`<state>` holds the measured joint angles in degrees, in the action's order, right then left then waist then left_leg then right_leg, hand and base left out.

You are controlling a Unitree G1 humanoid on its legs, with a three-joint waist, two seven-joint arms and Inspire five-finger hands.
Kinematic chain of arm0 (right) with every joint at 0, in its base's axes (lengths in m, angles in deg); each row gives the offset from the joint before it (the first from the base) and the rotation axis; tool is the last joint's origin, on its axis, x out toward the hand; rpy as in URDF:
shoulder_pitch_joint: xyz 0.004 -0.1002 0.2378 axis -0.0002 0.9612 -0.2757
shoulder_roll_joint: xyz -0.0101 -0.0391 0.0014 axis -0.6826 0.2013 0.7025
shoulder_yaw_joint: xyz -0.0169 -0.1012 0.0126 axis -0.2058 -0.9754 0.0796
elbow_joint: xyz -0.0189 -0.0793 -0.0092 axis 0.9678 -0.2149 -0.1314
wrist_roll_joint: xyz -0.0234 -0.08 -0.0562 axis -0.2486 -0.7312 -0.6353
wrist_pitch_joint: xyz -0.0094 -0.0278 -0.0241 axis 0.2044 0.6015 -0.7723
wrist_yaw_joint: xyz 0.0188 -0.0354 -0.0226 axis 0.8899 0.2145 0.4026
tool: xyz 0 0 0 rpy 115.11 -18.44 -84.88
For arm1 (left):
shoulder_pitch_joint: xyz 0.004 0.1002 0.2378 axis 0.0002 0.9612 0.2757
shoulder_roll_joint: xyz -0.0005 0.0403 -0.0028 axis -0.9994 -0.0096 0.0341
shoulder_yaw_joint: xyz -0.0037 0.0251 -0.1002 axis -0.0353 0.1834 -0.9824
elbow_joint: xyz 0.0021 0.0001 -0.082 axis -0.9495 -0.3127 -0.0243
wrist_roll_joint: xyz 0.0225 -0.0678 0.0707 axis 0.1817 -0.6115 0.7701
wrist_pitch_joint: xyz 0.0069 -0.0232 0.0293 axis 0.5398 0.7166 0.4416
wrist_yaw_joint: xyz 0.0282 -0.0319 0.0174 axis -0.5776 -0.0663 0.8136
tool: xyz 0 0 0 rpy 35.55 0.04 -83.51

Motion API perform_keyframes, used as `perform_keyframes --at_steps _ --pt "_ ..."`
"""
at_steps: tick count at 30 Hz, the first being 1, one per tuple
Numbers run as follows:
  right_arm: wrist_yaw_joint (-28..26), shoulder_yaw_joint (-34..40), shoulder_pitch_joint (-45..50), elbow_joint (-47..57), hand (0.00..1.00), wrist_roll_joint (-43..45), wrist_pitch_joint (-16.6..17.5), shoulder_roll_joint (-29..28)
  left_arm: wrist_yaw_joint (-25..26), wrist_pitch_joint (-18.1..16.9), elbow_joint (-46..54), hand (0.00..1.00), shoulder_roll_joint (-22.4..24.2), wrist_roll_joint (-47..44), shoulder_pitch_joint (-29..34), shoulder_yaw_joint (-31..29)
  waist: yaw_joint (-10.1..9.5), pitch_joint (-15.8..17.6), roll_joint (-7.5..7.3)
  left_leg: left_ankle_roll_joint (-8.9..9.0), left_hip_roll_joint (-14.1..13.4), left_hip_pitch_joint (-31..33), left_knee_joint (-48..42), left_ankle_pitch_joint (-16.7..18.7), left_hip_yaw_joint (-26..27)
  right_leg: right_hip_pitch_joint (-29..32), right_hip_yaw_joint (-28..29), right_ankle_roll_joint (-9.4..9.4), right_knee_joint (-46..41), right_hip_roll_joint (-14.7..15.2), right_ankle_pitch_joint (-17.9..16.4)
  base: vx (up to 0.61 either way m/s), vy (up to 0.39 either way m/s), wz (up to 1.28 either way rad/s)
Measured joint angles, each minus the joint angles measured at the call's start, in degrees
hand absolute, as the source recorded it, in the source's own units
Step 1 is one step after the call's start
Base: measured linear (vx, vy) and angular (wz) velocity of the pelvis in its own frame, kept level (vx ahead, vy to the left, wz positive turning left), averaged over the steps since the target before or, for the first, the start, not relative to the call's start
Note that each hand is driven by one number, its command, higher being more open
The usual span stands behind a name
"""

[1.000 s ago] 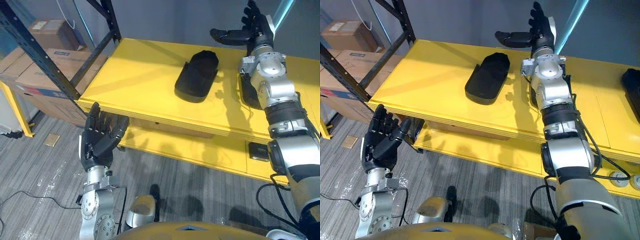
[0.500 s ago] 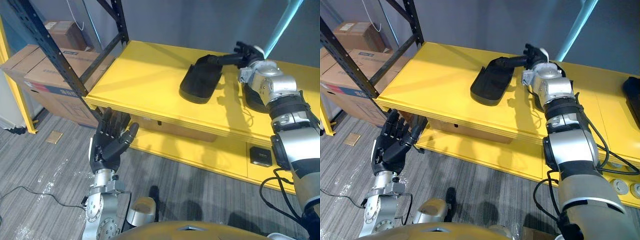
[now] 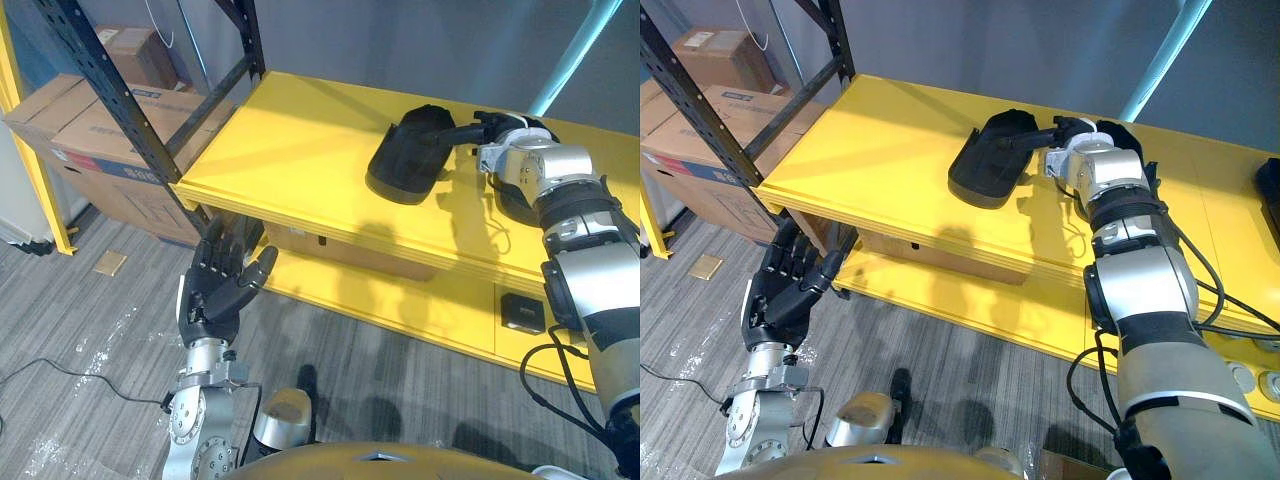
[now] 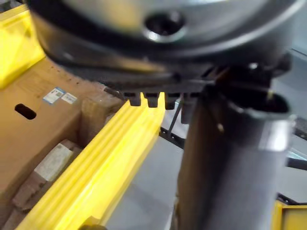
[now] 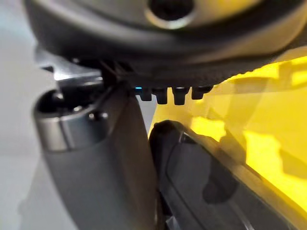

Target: Walk over and take three plastic housings, then place them on the shelf

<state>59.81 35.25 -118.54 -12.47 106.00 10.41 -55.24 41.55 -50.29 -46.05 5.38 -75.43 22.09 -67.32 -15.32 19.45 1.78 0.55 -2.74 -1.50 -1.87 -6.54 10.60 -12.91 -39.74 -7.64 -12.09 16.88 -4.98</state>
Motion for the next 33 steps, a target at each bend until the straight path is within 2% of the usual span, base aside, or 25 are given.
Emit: perform_keyframes --at_steps 4,10,19,20,28,33 --pt "1.8 0.0 -1.4 2.1 1.0 0.5 1.6 2.2 0.0 0.0 0.0 1.0 -0.9 -1.3 -0.8 -0.1 -0.56 2.9 -0.22 0.31 -1.6 3.3 -4.7 1.8 0.2 2.5 1.0 1.21 -2.6 -0.3 -1.2 -0.09 -0.013 -0.07" --pt "3.7 0.0 -1.4 5.1 1.0 1.7 2.1 2.2 0.4 -0.1 0.0 1.0 -1.8 -1.8 -1.7 0.0 -1.18 4.7 -0.42 0.63 -3.1 5.7 -8.1 3.1 0.8 4.7 2.4 2.02 -4.3 -0.8 -1.8 -0.05 -0.007 -0.1" --pt "4.6 -0.1 -1.2 6.1 1.0 2.8 3.4 2.1 2.6 -0.1 0.2 1.0 -2.7 -1.8 -1.9 -0.3 -2.67 5.8 -0.53 0.95 -3.9 7.1 -11.2 4.2 0.0 5.0 2.2 2.18 -6.1 -1.2 -2.8 -0.01 -0.007 0.03" --pt "5.3 -0.1 -1.2 6.4 1.0 5.3 3.6 2.1 2.6 0.0 0.2 1.0 -2.8 -1.8 -1.7 -0.8 -3.21 6.0 -0.72 0.97 -4.2 8.1 -12.2 4.9 -0.8 5.0 1.5 2.55 -6.1 -1.5 -3.5 -0.06 -0.015 0.14" --pt "4.8 -1.4 -0.5 5.9 1.0 7.5 4.5 1.1 3.2 -0.1 0.2 1.0 -3.8 -1.8 -1.6 -1.3 -4.13 6.1 -0.84 0.82 -3.9 8.8 -12.9 4.8 -1.5 5.1 0.7 2.14 -6.8 -1.0 -3.5 0.0 -0.003 0.06" --pt "4.6 -2.7 0.1 4.1 1.0 7.3 5.4 1.1 4.0 -0.1 0.3 1.0 -3.8 -1.8 -1.6 -1.4 -4.68 6.1 -0.87 1.01 -3.7 8.9 -11.6 4.3 -1.5 5.7 0.7 2.73 -7.4 -0.9 -4.0 -0.03 0.005 0.01"
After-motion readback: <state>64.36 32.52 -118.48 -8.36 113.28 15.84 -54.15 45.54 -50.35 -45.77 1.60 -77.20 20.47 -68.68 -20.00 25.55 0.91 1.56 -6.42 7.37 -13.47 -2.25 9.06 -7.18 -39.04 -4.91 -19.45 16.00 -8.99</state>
